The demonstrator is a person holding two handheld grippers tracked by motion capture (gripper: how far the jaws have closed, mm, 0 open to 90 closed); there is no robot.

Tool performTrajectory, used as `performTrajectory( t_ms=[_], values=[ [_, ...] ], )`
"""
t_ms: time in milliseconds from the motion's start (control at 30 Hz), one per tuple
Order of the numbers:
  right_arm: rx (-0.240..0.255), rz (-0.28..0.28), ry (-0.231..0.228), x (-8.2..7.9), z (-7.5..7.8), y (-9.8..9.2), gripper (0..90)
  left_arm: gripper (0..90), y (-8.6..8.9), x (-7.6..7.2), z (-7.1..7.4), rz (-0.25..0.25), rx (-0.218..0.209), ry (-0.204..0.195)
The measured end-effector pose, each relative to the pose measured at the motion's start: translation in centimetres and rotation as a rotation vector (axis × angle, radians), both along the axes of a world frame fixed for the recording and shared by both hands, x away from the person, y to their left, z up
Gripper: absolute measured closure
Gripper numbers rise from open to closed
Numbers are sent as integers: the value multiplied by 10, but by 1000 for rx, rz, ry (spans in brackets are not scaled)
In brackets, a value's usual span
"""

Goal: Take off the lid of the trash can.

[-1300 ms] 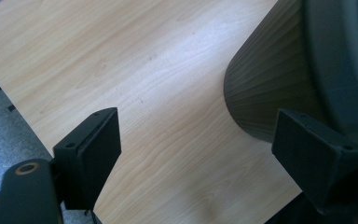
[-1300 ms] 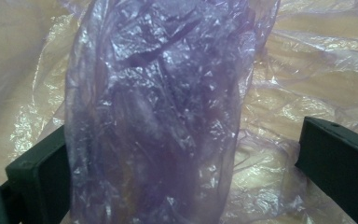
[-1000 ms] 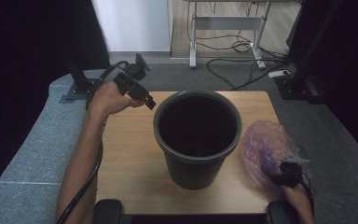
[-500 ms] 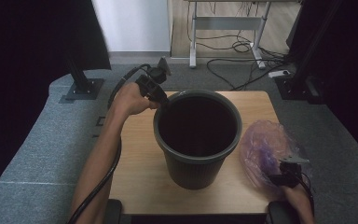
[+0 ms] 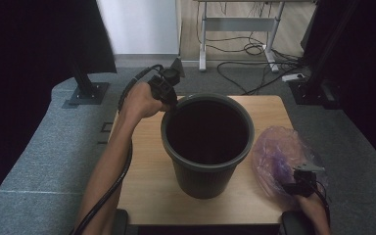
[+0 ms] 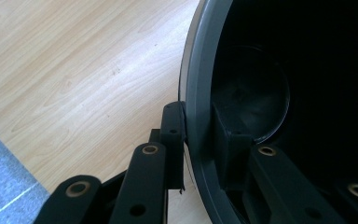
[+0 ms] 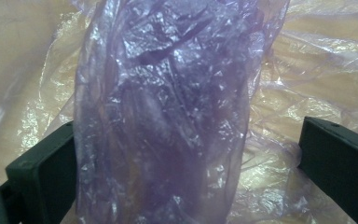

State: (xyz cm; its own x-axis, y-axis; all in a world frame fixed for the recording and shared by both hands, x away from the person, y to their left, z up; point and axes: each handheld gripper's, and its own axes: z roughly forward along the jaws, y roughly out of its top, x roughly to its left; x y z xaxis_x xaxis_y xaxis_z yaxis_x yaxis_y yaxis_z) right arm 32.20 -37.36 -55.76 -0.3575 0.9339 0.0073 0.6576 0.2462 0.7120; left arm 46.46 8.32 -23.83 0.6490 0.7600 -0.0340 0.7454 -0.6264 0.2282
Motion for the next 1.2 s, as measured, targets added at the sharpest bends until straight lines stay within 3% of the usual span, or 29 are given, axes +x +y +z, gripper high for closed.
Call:
performTrajectory(
  t_ms=[233, 500, 1200],
  values=[
    [0, 0, 0, 0, 0, 0, 0, 770, -1, 5, 8, 6, -1, 45],
    [1, 1, 0, 0, 0, 0, 0, 779, 10, 17, 14, 2, -97, 130],
    [1, 2, -1, 0, 0, 0, 0, 789, 12, 24, 41, -4, -177, 197]
  ],
)
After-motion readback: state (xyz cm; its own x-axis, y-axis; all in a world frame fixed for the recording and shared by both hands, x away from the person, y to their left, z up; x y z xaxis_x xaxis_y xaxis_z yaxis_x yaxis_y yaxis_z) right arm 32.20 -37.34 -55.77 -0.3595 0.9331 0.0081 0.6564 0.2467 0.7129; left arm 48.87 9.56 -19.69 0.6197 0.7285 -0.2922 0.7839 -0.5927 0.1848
